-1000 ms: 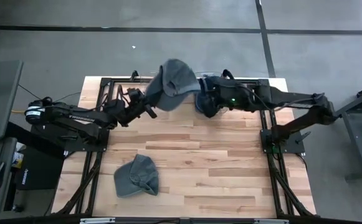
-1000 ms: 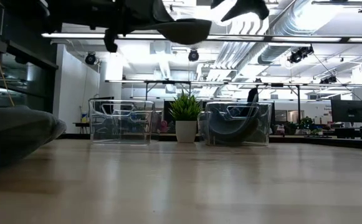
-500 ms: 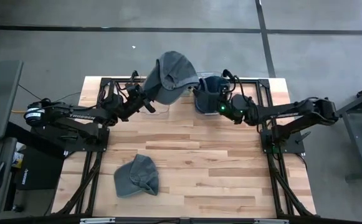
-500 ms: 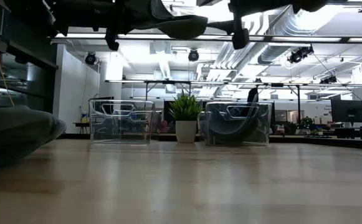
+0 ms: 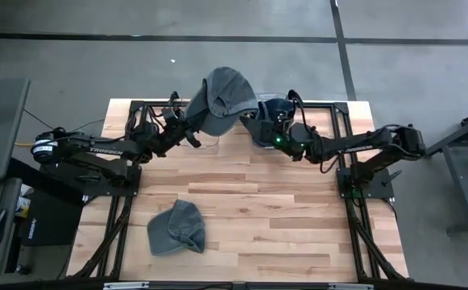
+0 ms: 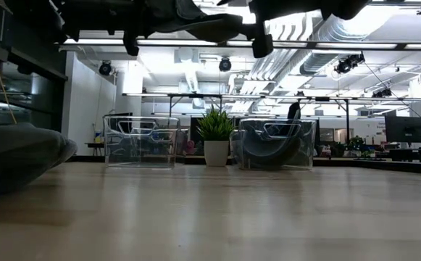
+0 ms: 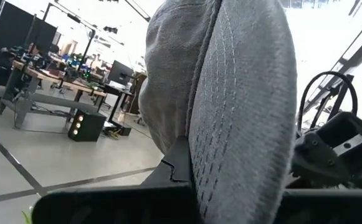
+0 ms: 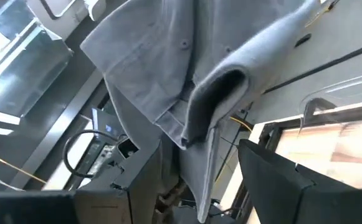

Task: Pick & Place hat
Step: Put the top gray cap into the left transparent bin

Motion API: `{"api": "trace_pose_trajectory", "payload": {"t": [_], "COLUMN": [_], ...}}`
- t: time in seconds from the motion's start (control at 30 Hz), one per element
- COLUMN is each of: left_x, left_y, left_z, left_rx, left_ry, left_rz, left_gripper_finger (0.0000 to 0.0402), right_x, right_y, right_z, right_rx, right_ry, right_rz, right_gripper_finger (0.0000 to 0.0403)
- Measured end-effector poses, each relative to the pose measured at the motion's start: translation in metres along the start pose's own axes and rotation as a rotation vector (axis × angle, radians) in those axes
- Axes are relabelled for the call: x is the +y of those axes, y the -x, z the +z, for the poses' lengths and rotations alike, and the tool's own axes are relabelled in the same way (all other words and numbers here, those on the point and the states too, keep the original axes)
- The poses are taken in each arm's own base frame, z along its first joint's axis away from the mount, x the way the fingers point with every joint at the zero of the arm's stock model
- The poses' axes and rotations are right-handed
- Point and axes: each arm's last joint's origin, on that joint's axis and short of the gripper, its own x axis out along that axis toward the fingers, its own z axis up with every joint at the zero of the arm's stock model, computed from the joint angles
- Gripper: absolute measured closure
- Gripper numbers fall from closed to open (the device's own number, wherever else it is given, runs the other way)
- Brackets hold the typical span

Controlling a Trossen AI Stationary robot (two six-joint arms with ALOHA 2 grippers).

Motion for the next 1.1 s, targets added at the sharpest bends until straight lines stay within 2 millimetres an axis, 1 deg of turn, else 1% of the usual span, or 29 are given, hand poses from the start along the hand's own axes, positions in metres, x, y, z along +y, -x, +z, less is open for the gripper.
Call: {"api": "trace_pose_trajectory", "payload": {"t": [0.2,0.33,1.0,1.1], "left_x": [0.0,-0.0005,-0.0016,-0.0017], "left_y": [0.0,0.0,0.0002,0.0002], "left_z": [0.0001,-0.0004,-0.0031,-0.0031], "left_rx": [0.0,0.007,0.046,0.047], "left_ry": [0.0,-0.001,-0.005,-0.005], "left_rz": [-0.001,-0.016,-0.067,-0.07], "left_gripper_finger": [0.0401,0.0401,0.0401,0.0401], "right_x": [-0.0027,-0.0009,-0.0024,-0.0039], "right_y": [-0.0039,-0.0041,-0.006,-0.0073], "right_z": [-0.0035,-0.0012,0.0038,0.0061], "right_rx": [0.0,-0.03,-0.064,-0.064], "right_ry": [-0.014,-0.019,-0.024,-0.022], "right_rz": [-0.023,-0.013,-0.018,-0.018], "right_gripper_finger": [0.0196,0.0196,0.0196,0.0203]}}
